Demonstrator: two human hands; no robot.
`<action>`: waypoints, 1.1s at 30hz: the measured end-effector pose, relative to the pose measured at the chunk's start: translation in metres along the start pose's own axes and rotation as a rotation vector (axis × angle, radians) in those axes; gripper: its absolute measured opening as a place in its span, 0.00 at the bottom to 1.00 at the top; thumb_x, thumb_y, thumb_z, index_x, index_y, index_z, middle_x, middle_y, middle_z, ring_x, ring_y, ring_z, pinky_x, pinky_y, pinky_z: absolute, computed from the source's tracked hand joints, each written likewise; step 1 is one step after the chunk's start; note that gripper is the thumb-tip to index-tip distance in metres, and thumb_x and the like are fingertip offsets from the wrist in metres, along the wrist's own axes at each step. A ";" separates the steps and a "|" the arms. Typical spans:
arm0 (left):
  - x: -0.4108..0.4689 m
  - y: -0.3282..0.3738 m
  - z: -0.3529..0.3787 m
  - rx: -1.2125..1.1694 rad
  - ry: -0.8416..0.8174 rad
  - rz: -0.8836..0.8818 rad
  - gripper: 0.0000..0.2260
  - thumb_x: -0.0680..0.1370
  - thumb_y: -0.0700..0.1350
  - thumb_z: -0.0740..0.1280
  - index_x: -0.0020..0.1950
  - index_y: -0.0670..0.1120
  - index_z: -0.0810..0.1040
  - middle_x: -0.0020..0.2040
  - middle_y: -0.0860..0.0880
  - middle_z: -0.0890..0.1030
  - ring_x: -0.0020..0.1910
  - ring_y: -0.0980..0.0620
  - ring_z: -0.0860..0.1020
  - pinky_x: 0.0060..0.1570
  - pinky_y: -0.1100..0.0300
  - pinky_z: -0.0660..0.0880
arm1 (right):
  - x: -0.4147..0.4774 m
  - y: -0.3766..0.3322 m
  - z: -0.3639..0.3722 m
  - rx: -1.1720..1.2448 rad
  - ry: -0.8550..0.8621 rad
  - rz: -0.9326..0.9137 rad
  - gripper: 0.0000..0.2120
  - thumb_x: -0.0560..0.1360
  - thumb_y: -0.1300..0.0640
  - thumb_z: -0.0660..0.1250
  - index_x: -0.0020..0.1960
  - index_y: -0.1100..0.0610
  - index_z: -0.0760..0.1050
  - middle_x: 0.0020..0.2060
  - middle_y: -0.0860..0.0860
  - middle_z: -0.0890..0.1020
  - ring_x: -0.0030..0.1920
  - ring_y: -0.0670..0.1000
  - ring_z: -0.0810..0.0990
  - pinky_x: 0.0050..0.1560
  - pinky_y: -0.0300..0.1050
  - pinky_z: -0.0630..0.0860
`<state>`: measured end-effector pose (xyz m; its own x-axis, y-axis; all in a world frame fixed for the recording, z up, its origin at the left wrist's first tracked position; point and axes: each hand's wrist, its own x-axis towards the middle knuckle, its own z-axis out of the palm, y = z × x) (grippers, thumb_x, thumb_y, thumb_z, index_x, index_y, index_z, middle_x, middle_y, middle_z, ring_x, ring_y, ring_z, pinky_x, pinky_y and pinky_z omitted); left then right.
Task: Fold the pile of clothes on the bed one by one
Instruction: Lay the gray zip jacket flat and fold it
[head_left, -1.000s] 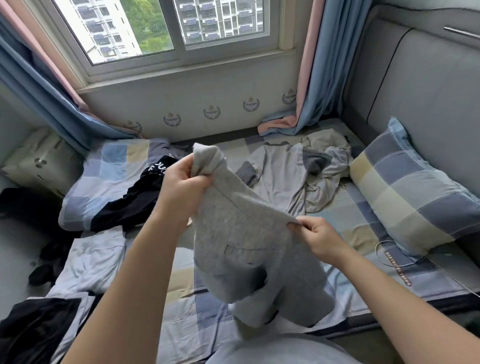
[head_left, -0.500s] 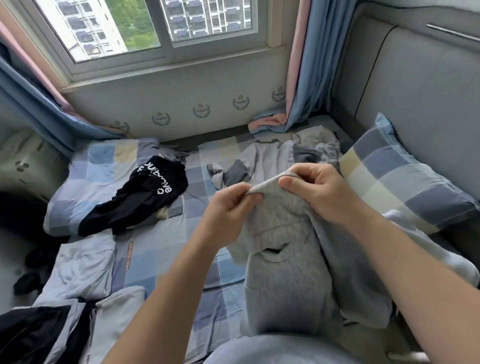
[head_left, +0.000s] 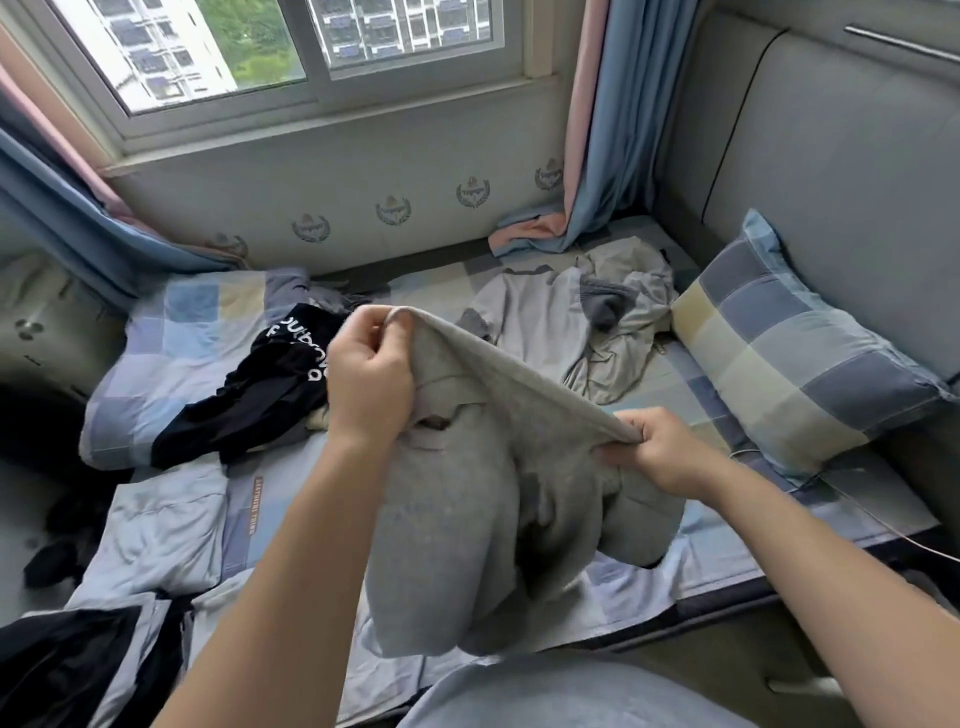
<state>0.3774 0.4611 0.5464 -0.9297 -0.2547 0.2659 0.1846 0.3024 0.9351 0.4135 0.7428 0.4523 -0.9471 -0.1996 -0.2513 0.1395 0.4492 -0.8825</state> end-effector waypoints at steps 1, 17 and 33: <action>0.003 -0.003 -0.005 0.037 0.038 -0.029 0.04 0.82 0.41 0.66 0.49 0.48 0.78 0.42 0.54 0.78 0.43 0.60 0.75 0.47 0.63 0.71 | -0.002 -0.012 -0.003 0.064 -0.011 -0.032 0.05 0.74 0.66 0.73 0.41 0.62 0.79 0.33 0.48 0.76 0.37 0.45 0.73 0.40 0.43 0.68; -0.029 -0.008 0.021 -0.103 -0.378 -0.051 0.18 0.78 0.49 0.69 0.46 0.32 0.77 0.38 0.40 0.74 0.39 0.50 0.71 0.42 0.53 0.67 | -0.021 -0.079 -0.005 0.027 -0.258 -0.024 0.21 0.72 0.52 0.77 0.63 0.46 0.77 0.55 0.42 0.85 0.55 0.41 0.82 0.56 0.38 0.78; -0.051 -0.007 0.037 0.134 -0.858 -0.264 0.25 0.69 0.68 0.73 0.59 0.55 0.78 0.53 0.56 0.82 0.50 0.61 0.80 0.48 0.66 0.74 | -0.003 -0.064 0.004 0.533 0.249 0.107 0.13 0.82 0.57 0.65 0.54 0.67 0.80 0.46 0.63 0.85 0.44 0.57 0.84 0.49 0.52 0.81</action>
<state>0.4121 0.5061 0.5177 -0.8644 0.4248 -0.2690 -0.0565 0.4496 0.8914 0.4091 0.7112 0.5080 -0.9501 0.0614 -0.3057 0.3025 -0.0567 -0.9515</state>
